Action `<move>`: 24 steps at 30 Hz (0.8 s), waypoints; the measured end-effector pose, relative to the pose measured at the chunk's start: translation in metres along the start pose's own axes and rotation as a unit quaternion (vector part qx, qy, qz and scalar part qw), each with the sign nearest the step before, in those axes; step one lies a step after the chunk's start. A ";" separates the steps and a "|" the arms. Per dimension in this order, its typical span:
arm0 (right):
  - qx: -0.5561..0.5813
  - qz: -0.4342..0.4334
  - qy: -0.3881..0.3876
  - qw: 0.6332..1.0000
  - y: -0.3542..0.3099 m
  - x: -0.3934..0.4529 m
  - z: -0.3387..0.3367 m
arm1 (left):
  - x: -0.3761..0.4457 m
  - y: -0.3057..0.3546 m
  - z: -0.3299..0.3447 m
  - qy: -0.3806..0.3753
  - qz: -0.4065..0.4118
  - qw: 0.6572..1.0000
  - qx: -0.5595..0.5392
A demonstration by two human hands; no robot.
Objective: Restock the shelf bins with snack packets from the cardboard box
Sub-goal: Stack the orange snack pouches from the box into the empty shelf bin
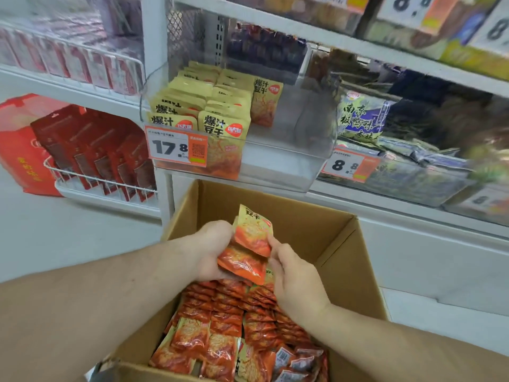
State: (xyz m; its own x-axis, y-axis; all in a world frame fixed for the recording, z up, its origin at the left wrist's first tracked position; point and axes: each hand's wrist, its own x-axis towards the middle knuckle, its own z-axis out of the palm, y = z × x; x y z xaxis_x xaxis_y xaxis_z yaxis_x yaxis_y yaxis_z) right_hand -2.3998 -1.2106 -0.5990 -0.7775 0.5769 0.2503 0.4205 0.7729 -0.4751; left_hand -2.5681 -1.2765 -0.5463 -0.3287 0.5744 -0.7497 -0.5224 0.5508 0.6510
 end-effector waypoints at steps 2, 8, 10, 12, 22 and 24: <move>-0.080 -0.073 0.045 0.993 -0.002 0.001 -0.004 | -0.009 0.000 0.003 -0.001 0.018 1.000 -0.019; -0.169 -0.177 0.101 0.964 -0.020 0.003 -0.021 | -0.015 0.003 0.002 -0.076 0.051 0.996 -0.004; -0.167 -0.210 0.106 0.957 -0.015 0.004 -0.026 | -0.014 0.007 -0.001 -0.091 0.073 0.992 0.040; -0.162 -0.234 0.110 0.952 -0.007 0.008 -0.032 | -0.014 0.012 -0.005 -0.110 0.088 0.989 0.044; 0.259 0.257 0.060 0.929 -0.049 0.052 -0.073 | -0.035 0.043 -0.012 -0.139 0.227 0.962 0.062; 0.381 0.293 -0.006 0.877 -0.056 0.066 -0.084 | -0.040 0.048 -0.012 -0.153 0.238 0.956 0.070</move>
State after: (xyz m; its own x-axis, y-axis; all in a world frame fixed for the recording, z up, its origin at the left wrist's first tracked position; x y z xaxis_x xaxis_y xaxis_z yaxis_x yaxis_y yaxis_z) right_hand -2.4350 -1.1935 -0.4850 -0.5404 0.8089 -0.2317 0.3178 -0.0588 -0.9463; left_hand -2.5891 -1.2808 -0.4865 -0.2457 0.9194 -0.3073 -0.2527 0.2453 0.9359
